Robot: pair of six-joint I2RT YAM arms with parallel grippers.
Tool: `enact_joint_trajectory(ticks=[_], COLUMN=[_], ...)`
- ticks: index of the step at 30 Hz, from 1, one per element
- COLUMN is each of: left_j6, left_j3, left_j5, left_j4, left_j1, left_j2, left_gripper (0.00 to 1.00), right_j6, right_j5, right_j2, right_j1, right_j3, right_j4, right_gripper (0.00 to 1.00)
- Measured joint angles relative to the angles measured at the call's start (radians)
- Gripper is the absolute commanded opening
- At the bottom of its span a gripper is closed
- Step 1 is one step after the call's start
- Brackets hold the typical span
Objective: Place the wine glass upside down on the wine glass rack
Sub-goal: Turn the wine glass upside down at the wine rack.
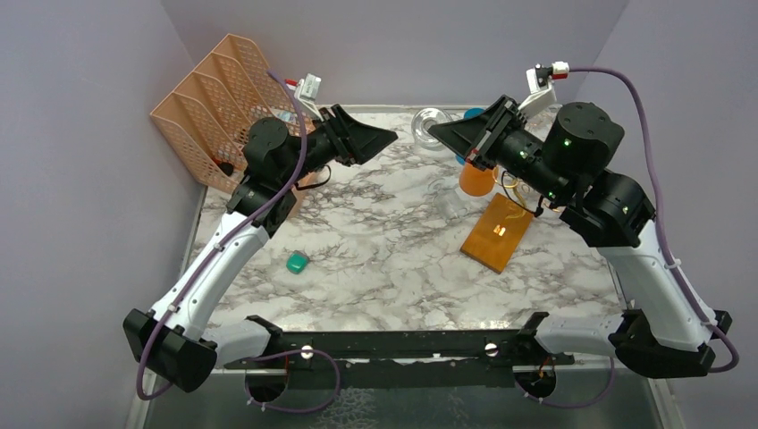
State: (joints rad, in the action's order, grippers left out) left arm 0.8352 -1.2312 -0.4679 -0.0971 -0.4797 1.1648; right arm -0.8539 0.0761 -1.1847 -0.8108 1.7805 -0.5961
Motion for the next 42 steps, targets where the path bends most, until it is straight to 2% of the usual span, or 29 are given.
enact_joint_trajectory(ticks=[10,17,24,34,42], left_j6=[0.085,0.188,0.246,0.326,0.351], left_j3=[-0.003,-0.035,-0.044,-0.068,-0.032], left_j5=[-0.11,-0.182,-0.187,-0.208,-0.212], left_j4=[-0.082,-0.15,-0.166,-0.194,-0.159], left_j1=[0.0,0.0,0.0,0.0,0.0], left_j2=[0.073,0.109,0.102,0.093,0.08], left_gripper=[0.64,0.66,0.68,0.66,0.66], right_j6=[-0.079,-0.156,-0.224,-0.332,-0.422], right_j5=[0.077,0.077,0.076,0.07,0.091], right_j2=[-0.008,-0.004,0.018,0.077,0.142], right_j1=[0.0,0.0,0.0,0.0,0.0], right_j3=[-0.015,-0.076,-0.113,-0.171,-0.19], right_j4=[-0.067,-0.065,-0.067,-0.122,-0.242], right_gripper=[0.01,0.01,0.01,0.01,0.01])
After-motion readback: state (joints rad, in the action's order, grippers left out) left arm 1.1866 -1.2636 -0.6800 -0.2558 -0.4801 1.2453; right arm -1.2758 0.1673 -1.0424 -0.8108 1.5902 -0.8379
